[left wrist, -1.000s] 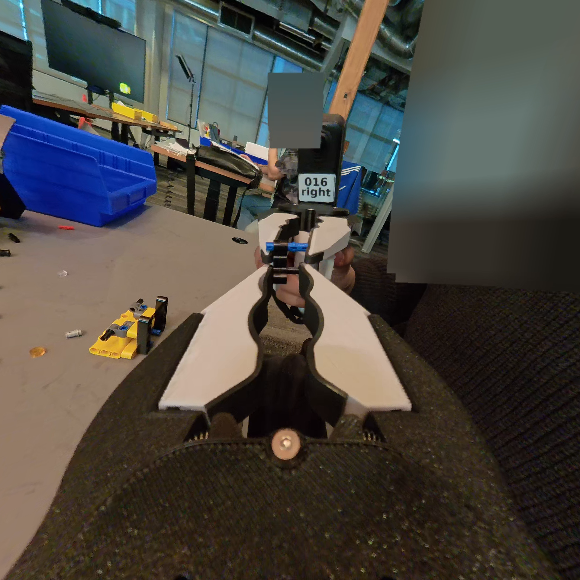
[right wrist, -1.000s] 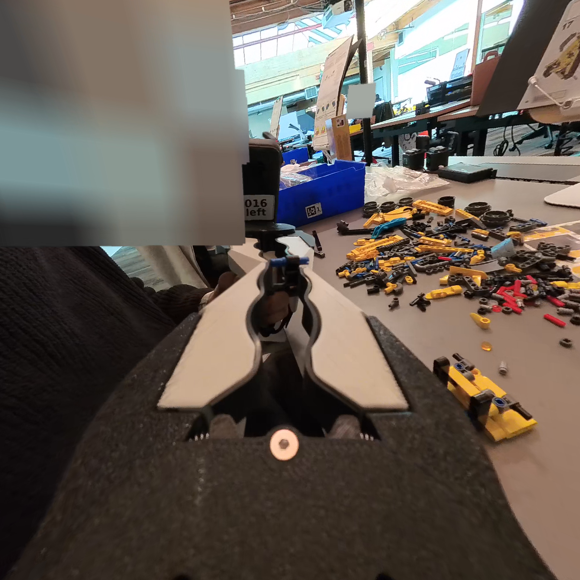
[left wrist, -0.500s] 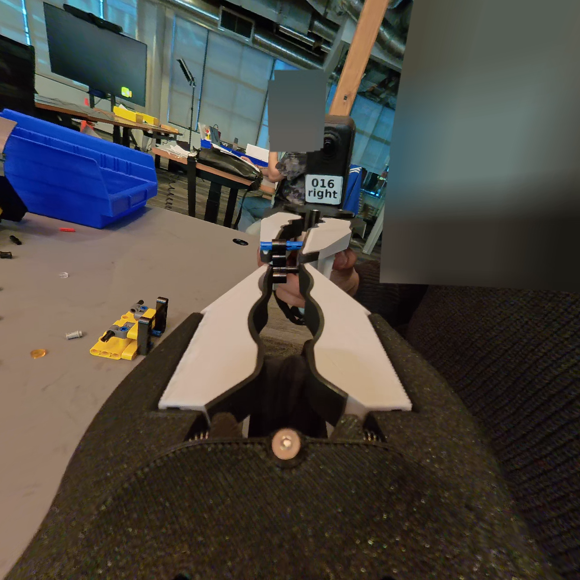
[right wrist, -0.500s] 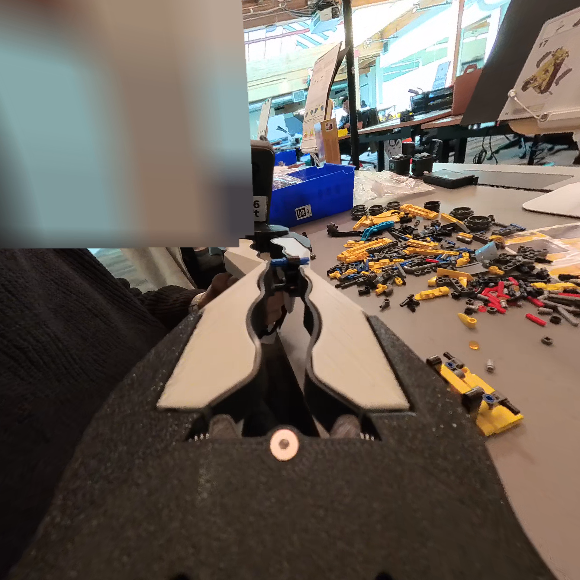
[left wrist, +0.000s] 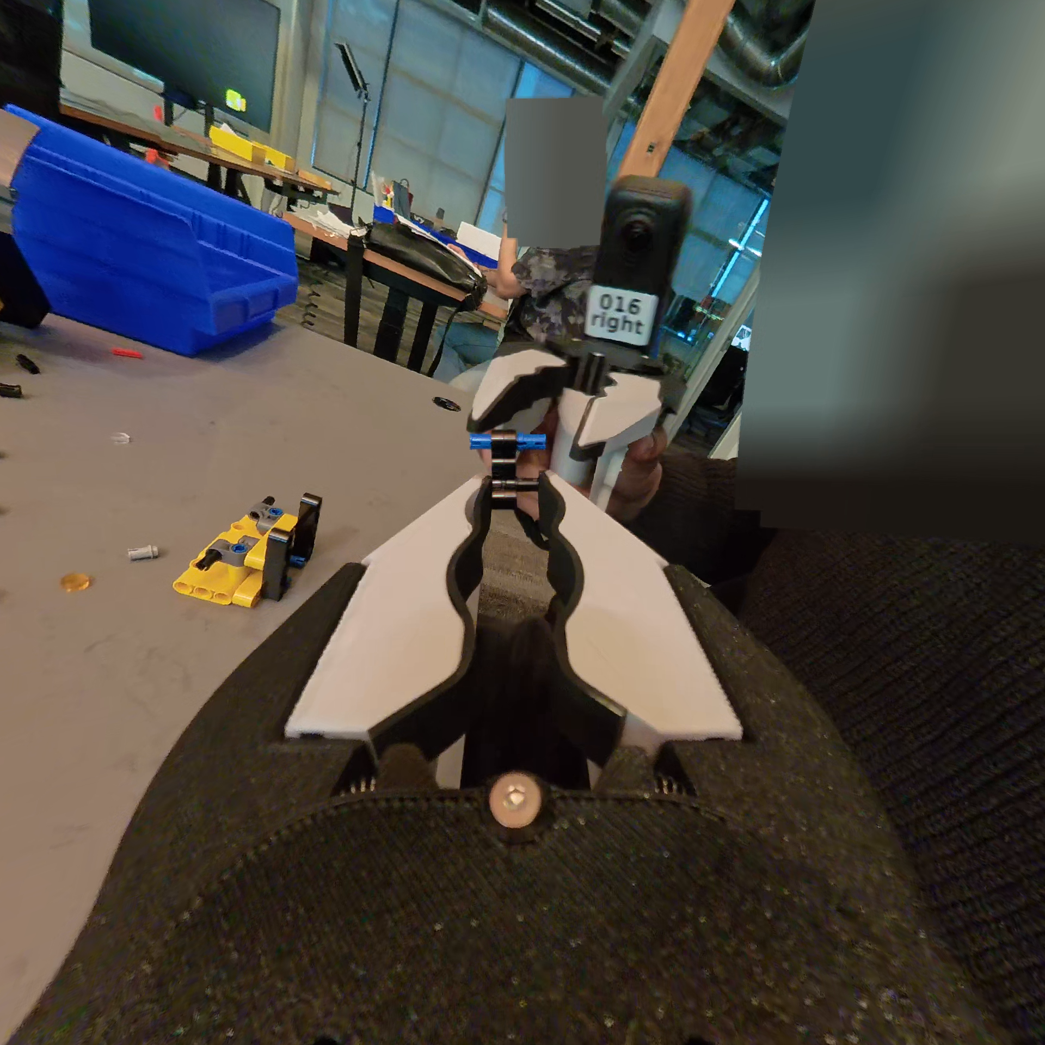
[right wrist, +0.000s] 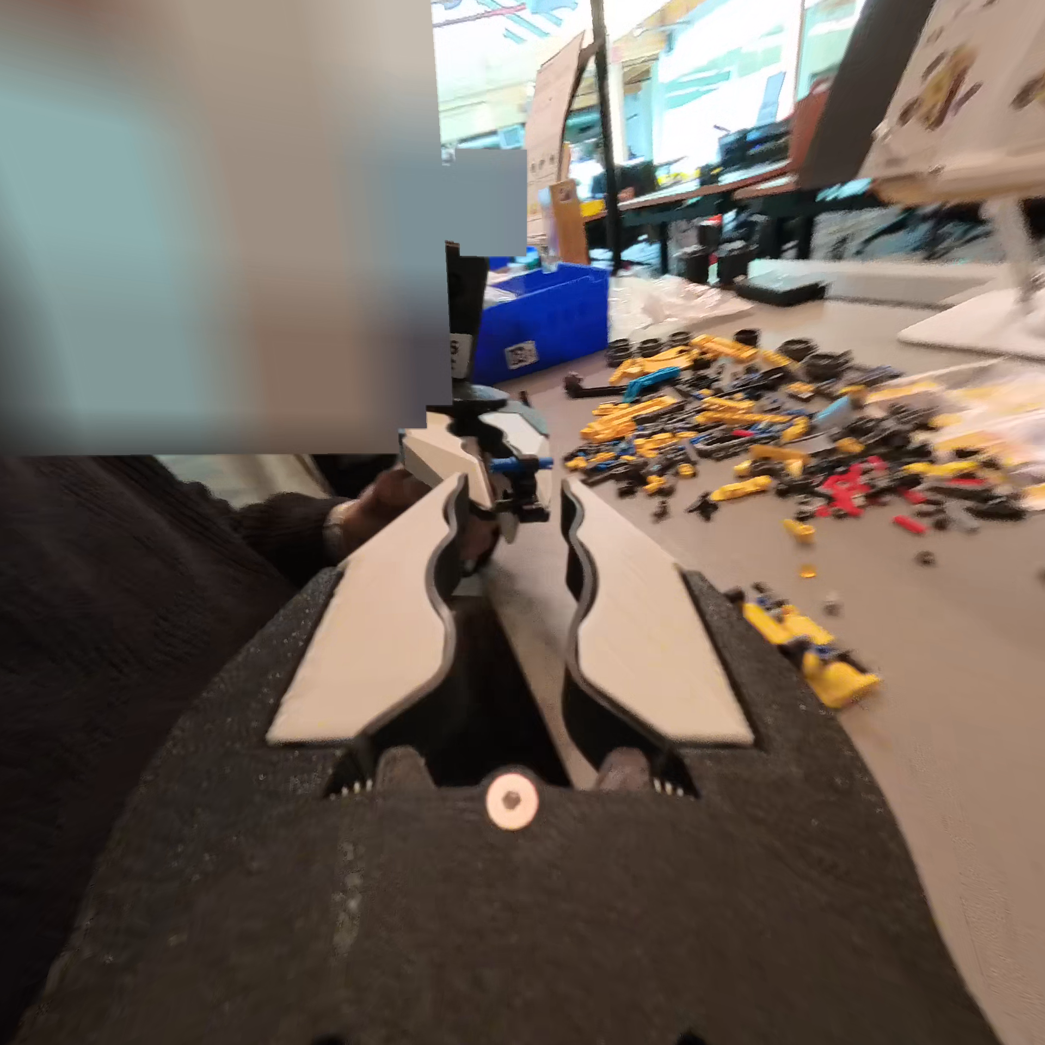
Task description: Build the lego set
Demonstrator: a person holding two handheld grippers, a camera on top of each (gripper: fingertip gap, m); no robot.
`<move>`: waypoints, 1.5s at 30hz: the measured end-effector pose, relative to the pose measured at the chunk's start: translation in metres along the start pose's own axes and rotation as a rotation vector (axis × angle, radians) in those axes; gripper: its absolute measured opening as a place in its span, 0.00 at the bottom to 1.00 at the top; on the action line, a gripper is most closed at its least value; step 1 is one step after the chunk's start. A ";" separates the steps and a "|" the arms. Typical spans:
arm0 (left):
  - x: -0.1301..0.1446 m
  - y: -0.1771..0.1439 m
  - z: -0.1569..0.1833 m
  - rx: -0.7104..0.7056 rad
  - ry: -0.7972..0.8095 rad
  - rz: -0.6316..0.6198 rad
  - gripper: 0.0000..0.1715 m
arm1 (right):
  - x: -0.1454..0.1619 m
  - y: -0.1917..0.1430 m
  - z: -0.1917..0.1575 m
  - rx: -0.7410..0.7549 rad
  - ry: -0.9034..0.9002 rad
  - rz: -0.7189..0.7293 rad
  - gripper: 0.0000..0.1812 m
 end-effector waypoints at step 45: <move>0.003 0.001 0.002 0.032 -0.024 0.002 0.08 | 0.007 0.009 0.002 -0.104 0.210 0.020 0.19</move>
Point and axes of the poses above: each gripper's, where its closed fingertips meet, y out along the fingers, x out of its underside, z = x × y across the jaws, the point moved 2 cm from there along -y, back along the fingers, and after that the axes turned 2 degrees about z, right-handed, at the moved point
